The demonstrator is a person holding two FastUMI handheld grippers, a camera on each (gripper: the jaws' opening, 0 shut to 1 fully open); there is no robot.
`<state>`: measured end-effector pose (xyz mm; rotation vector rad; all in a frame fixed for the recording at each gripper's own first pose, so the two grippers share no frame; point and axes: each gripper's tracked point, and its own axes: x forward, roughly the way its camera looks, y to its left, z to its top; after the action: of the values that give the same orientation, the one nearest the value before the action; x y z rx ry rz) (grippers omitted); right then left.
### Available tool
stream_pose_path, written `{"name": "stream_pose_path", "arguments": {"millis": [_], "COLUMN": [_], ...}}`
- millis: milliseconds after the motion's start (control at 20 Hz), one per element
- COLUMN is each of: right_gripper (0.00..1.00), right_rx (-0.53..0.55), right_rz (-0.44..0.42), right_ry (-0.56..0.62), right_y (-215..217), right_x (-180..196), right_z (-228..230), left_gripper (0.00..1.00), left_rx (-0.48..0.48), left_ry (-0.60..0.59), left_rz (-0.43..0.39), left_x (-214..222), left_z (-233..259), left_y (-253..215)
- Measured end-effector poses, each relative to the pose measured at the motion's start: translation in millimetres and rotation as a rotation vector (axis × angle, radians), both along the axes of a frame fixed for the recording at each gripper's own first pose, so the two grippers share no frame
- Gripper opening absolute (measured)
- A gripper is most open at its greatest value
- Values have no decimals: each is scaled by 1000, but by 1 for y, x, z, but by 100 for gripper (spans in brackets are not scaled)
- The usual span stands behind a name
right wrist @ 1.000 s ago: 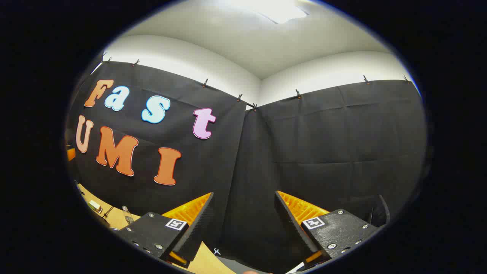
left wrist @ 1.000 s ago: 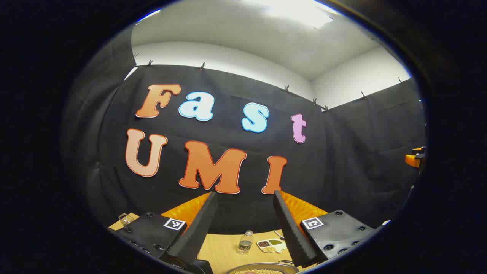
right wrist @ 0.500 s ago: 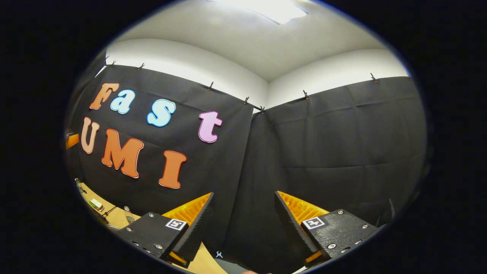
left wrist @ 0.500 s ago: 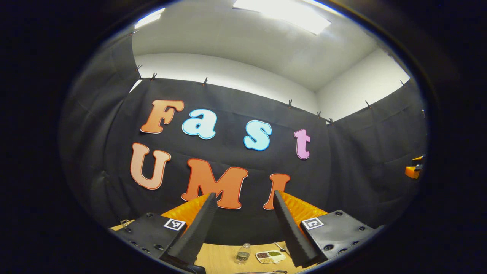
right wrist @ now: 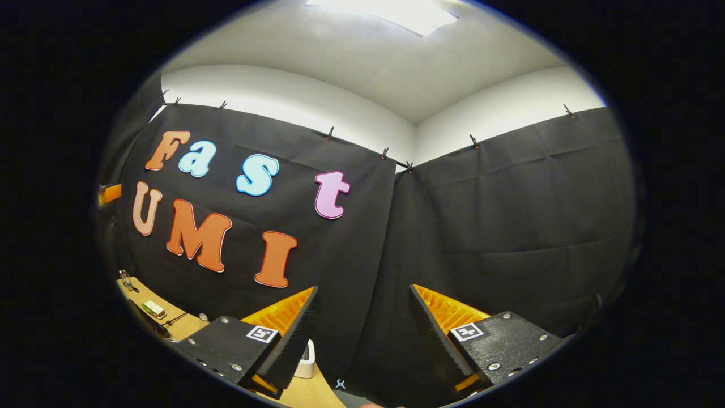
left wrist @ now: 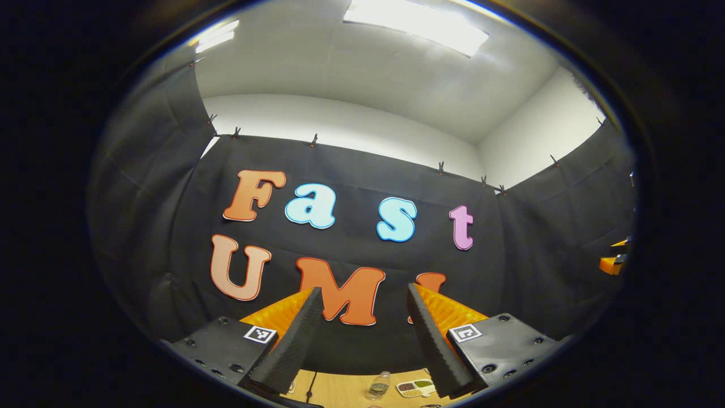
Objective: First push the handle of the pot to place it horizontally, then grasp the pot with both hands and set it on the induction cooktop.
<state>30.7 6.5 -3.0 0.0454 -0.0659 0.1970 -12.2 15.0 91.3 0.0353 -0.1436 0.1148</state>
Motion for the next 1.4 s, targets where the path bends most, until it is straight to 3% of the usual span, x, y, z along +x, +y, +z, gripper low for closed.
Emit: {"name": "stream_pose_path", "arguments": {"millis": [450, 500, 750, 850, 900, 950, 1100, 1400], "right_gripper": [97, 93, 95, 95, 95, 97, 95, 95], "right_rx": [14, 15, 30, 35, 37, 38, 35, 39], "right_rz": [57, 63, 106, 127, 138, 146, 167, 236], "right_ry": [12, 14, 33, 38, 43, 47, 46, 70], "right_y": [9, 12, 23, 31, 32, 32, 28, 29], "right_x": [4, 5, 10, 16, 17, 19, 23, 31], "right_z": [-1, 0, -10, -16, -21, -25, -33, -61], "left_gripper": [96, 96, 95, 80, 63, 58, 8, 7], "left_rx": [37, 46, 76, 79, 78, 78, 77, -38], "left_ry": [10, 20, 109, 154, 175, 195, 277, 618], "left_rz": [31, 35, 68, 82, 91, 109, 152, 206], "left_x": [-11, -13, -21, -25, -27, -30, -36, -68], "left_z": [-2, -5, -33, -47, -55, -60, -89, -199], "left_y": [-2, -3, -9, -12, -13, -13, -15, -29]}}
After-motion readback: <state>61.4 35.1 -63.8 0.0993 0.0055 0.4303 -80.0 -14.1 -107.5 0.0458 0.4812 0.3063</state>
